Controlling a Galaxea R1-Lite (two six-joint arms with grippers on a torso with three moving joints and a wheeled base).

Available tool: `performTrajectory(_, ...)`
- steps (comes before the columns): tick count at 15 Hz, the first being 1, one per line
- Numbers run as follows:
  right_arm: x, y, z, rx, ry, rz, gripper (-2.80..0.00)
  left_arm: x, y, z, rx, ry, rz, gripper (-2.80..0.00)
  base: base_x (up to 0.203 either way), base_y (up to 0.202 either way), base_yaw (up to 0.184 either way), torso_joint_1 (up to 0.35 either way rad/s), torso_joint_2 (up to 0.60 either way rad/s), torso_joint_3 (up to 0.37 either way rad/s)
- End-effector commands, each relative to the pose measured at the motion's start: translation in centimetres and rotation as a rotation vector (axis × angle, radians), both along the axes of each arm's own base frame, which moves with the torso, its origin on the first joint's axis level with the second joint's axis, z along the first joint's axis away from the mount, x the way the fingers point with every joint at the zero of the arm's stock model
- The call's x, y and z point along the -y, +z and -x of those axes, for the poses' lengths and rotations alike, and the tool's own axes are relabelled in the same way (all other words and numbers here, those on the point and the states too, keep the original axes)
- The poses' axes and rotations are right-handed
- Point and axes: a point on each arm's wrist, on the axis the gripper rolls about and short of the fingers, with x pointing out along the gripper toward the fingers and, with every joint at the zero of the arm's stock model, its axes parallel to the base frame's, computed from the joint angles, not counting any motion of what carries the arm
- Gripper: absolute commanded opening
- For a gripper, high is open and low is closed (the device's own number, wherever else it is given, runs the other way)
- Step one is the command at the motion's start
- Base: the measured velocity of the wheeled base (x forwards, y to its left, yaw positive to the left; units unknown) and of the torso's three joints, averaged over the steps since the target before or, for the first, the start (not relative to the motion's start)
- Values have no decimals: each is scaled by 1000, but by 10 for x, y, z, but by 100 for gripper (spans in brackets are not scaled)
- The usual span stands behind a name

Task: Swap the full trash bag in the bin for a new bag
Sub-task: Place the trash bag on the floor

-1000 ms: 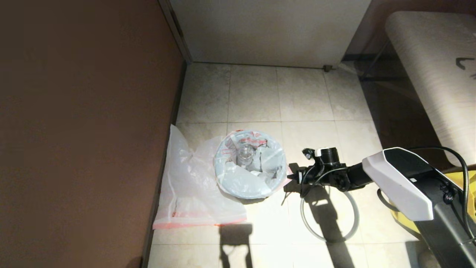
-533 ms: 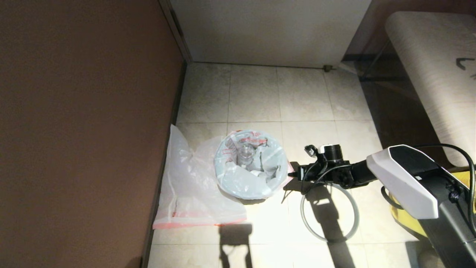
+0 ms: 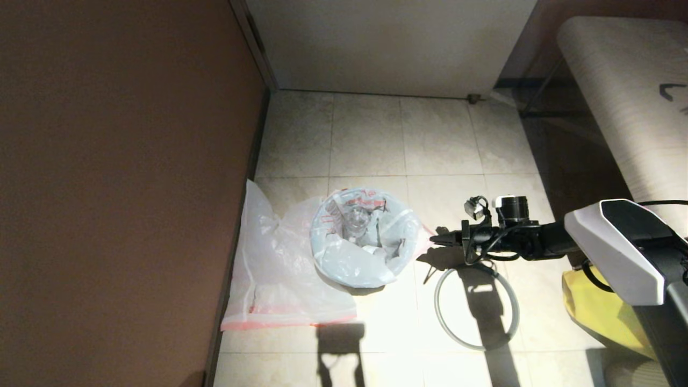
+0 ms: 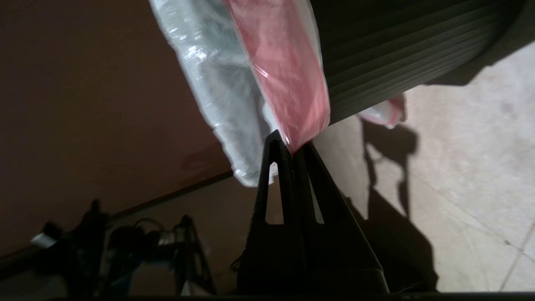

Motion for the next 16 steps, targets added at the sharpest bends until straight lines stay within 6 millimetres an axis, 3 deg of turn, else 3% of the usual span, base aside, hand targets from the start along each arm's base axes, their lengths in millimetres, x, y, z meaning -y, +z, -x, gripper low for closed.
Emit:
performTrajectory(1, 4, 4, 1, -9, 69, -49, -280, 0, 0, 0, 1, 1, 0, -280, 0, 0, 0, 0, 0, 0)
performTrajectory(5, 1, 2, 1, -56, 110, -92, -280, 0, 0, 0, 1, 1, 0, -280, 0, 0, 0, 0, 0, 0)
performTrajectory(8, 4, -8, -9, -9, 6, -40, -280, 0, 0, 0, 1, 1, 0, -280, 0, 0, 0, 0, 0, 0)
performTrajectory(9, 3, -14, -12, -4, -64, -1, -255, 0, 0, 0, 1, 1, 0, -280, 0, 0, 0, 0, 0, 0)
performTrajectory(10, 2, -23, -14, 8, -103, 32, 0, 0, 0, 0, 1, 1, 0, -280, 0, 0, 0, 0, 0, 0)
performTrajectory(16, -6, -46, -22, 38, -127, 75, 0, 0, 0, 0, 1, 1, 0, -280, 0, 0, 0, 0, 0, 0)
